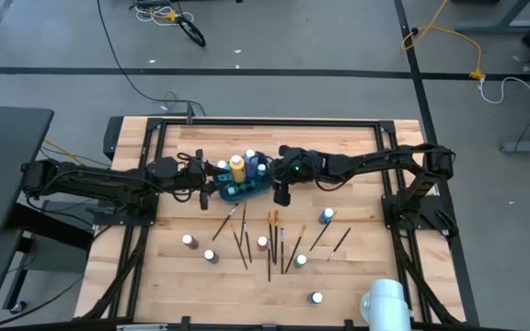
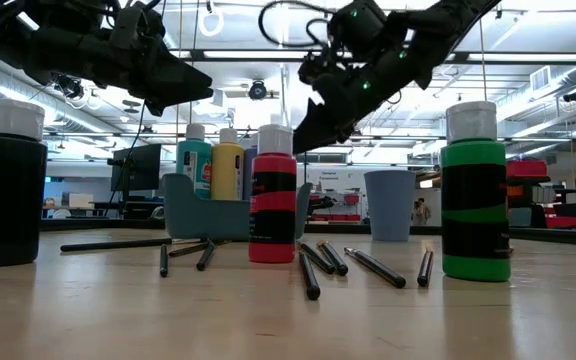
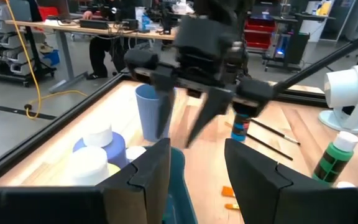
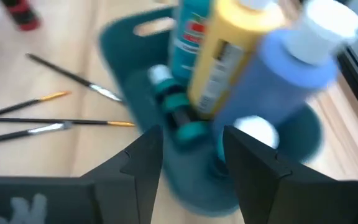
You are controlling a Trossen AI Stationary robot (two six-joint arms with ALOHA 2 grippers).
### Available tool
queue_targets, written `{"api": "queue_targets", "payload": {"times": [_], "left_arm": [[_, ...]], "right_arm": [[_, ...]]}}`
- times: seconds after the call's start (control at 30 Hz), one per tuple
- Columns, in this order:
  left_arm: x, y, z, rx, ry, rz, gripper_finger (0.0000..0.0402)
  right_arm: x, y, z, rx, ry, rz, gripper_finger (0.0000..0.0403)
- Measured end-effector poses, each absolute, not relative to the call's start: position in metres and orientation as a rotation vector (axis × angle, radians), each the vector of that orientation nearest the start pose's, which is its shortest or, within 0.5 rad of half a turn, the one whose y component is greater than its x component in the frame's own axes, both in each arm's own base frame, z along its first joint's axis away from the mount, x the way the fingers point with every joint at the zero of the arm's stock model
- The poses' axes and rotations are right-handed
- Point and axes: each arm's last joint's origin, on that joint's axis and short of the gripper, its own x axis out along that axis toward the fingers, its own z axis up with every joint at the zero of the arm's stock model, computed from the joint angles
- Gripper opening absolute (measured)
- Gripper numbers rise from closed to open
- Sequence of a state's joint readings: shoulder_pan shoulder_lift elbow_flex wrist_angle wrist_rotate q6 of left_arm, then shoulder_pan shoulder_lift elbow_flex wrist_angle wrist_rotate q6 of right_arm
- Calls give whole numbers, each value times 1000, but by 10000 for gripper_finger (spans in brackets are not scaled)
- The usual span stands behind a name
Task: Pick & Place Paint Supplies
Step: Put the black paint bottle into the blue bin
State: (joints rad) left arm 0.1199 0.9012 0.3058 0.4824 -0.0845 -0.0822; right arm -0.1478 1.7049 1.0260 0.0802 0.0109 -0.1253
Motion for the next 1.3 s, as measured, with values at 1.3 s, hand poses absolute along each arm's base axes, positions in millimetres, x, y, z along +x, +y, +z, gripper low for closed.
{"api": "queue_targets", "payload": {"times": [1.3], "left_arm": [[166,-85,195,33,286,-545,200]], "right_arm": [[357,40,232,-35,467,104,171]]}}
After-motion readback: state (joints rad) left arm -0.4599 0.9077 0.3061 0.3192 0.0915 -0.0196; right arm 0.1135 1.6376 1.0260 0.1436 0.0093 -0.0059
